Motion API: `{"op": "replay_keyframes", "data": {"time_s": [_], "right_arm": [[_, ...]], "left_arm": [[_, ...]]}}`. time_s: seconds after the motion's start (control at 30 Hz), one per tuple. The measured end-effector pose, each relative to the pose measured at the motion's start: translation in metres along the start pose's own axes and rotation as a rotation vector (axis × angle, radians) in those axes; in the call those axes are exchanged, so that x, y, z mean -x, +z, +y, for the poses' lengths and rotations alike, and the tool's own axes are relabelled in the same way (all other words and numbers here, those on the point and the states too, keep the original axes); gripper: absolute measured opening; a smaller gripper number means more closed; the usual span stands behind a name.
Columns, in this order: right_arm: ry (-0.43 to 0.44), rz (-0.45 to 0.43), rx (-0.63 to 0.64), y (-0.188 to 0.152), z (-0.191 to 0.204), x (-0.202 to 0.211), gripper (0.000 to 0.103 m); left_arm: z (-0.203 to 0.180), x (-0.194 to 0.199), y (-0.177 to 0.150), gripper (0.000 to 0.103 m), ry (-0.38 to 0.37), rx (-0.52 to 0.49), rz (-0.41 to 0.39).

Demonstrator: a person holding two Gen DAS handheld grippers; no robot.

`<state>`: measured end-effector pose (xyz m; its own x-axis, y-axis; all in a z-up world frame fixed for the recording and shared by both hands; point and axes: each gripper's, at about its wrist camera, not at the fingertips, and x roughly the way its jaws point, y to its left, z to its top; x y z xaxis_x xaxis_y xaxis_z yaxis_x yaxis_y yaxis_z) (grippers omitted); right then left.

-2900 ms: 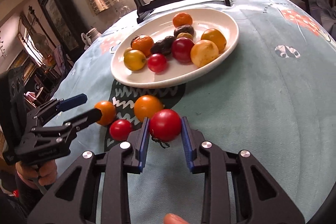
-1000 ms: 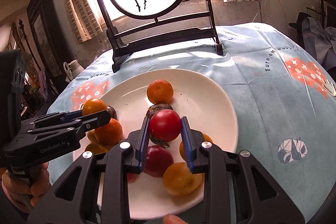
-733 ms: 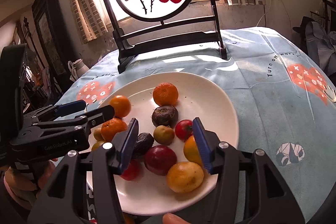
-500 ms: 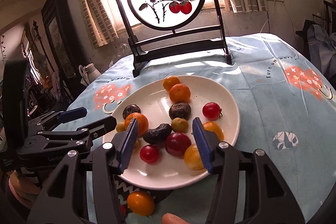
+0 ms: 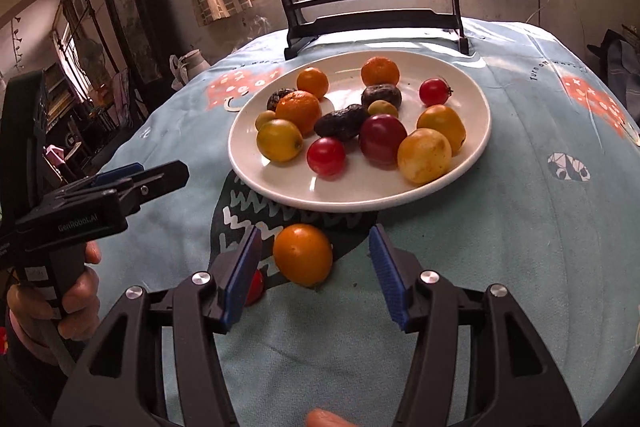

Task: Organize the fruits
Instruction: 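Grasp the last orange with the right tool while the left tool grasps a red tomato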

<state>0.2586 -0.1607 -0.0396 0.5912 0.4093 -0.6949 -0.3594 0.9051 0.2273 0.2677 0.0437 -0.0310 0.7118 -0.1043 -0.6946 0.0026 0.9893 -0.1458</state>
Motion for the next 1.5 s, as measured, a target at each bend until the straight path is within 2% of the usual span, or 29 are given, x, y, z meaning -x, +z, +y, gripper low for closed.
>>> {"op": "replay_keyframes", "data": {"time_s": [0.33,0.83,1.03,1.13,1.23,1.33,1.43,1.5], "right_arm": [[0.005,0.042,0.001,-0.002,-0.001,-0.014,0.055],[0.026,0.057,0.002,-0.004,0.002,-0.023,0.044],[0.031,0.061,0.005,-0.004,0.004,-0.025,0.037],[0.026,0.046,-0.001,-0.004,0.002,-0.021,0.037],[0.026,0.006,-0.024,-0.001,-0.004,-0.009,0.037],[0.035,-0.044,-0.077,0.003,-0.016,0.005,0.037],[0.036,-0.077,-0.13,0.005,-0.028,0.015,0.037],[0.03,-0.083,-0.155,0.006,-0.032,0.018,0.037]], "left_arm": [[-0.004,0.003,-0.002,0.101,-0.027,-0.012,0.003],[-0.01,0.004,-0.004,0.101,-0.013,-0.038,-0.002],[-0.012,0.003,-0.004,0.101,-0.007,-0.048,-0.003],[-0.012,0.003,-0.004,0.101,-0.009,-0.049,-0.002],[-0.013,0.002,-0.006,0.101,-0.035,-0.058,0.015],[-0.024,0.001,-0.011,0.099,-0.118,-0.113,0.046],[-0.046,0.0,-0.022,0.084,-0.204,-0.23,0.087],[-0.063,-0.002,-0.032,0.07,-0.241,-0.315,0.114]]}}
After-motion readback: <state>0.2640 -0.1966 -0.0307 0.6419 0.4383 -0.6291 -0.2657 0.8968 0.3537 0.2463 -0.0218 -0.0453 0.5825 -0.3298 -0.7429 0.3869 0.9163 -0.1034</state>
